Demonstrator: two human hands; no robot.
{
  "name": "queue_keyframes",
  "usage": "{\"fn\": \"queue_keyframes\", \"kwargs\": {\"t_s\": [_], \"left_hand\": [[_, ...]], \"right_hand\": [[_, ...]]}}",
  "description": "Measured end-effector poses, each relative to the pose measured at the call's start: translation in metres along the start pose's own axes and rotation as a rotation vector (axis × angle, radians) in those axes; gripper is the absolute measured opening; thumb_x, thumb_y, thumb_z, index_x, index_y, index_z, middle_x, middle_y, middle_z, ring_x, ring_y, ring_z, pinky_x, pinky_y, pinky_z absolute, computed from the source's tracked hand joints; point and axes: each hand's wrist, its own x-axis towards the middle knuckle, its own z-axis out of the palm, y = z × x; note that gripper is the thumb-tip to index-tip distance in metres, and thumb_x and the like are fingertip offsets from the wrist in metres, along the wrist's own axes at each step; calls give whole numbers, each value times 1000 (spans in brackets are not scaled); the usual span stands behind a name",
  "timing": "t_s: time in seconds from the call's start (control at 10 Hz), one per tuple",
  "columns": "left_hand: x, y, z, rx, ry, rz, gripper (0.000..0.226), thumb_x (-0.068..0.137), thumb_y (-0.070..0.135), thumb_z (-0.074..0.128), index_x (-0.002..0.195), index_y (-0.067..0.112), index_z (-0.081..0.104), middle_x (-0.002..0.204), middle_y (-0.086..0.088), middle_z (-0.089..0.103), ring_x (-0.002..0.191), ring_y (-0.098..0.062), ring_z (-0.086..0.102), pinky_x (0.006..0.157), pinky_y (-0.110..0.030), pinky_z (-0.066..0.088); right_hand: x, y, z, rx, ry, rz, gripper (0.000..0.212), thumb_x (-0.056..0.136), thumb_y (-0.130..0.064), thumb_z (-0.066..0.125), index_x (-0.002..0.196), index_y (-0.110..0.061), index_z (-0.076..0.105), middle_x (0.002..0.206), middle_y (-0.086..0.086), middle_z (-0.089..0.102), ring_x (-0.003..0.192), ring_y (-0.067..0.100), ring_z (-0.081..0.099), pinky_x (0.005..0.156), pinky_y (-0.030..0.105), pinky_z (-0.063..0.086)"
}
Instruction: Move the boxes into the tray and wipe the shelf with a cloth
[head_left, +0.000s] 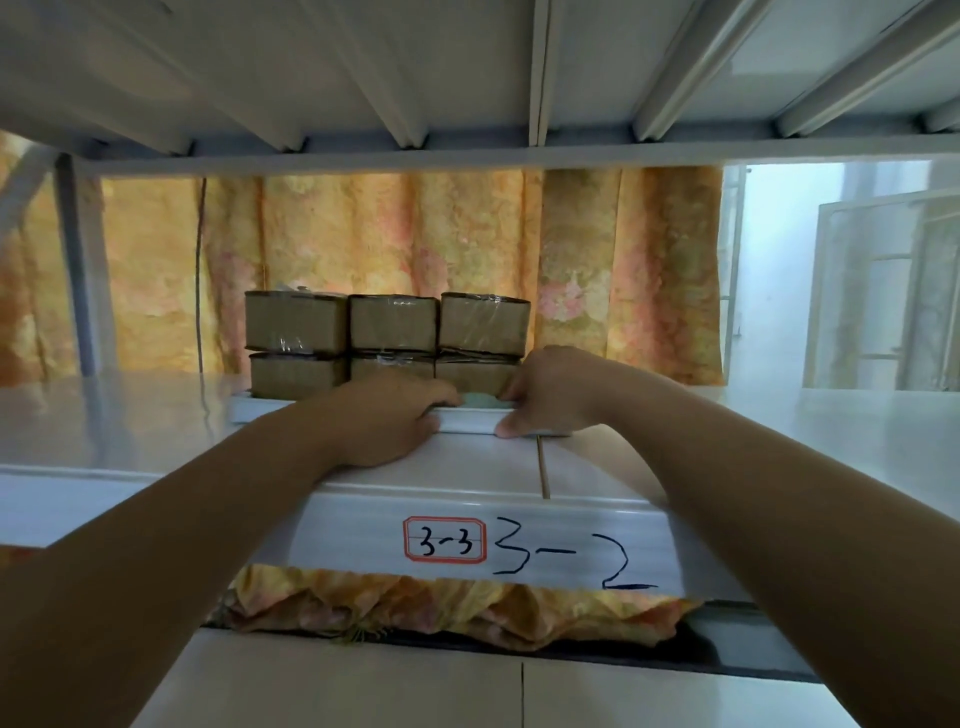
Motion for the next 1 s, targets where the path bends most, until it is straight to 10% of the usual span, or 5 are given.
{"fn": "queue_keyframes", "kwargs": {"t_s": [0.2, 0.4, 0.6, 0.8, 1.0], "left_hand": [[-1, 2, 0, 51, 130, -23, 32, 93, 14, 50, 123, 22, 58, 122, -2, 64, 108, -19, 57, 82, -21, 37], [2, 6, -6, 79, 70, -37, 28, 93, 8, 45, 107, 19, 65, 103, -5, 69, 89, -19, 58, 74, -29, 45], [-7, 7, -9, 47, 51, -32, 28, 92, 20, 48, 114, 28, 64, 114, 3, 67, 95, -14, 56, 72, -20, 32], [-8, 18, -17, 105, -29, -111, 37, 92, 33, 50, 128, 26, 53, 129, 0, 56, 104, -16, 51, 83, -25, 37], [-19, 38, -17, -225, 449, -216, 30, 93, 27, 48, 122, 28, 56, 117, 4, 62, 100, -16, 58, 88, -34, 48]], "right_hand": [[-5, 1, 0, 29, -2, 5, 49, 86, -51, 55, 111, -11, 67, 99, 7, 67, 96, 24, 60, 87, 37, 50], [-10, -8, -7, -93, -57, -6, 42, 93, -47, 47, 92, -8, 63, 71, 1, 48, 81, 22, 51, 69, 30, 38], [-12, -30, -7, -362, -104, 114, 29, 98, -27, 39, 120, -17, 55, 102, 2, 52, 106, 26, 52, 94, 45, 35], [-26, -28, -9, -280, 20, 105, 27, 95, -31, 43, 113, -17, 57, 82, -1, 47, 88, 24, 51, 77, 37, 38], [-48, -5, -22, 52, 182, 109, 30, 92, -29, 45, 111, -15, 64, 112, 8, 64, 101, 30, 60, 87, 41, 52]]}}
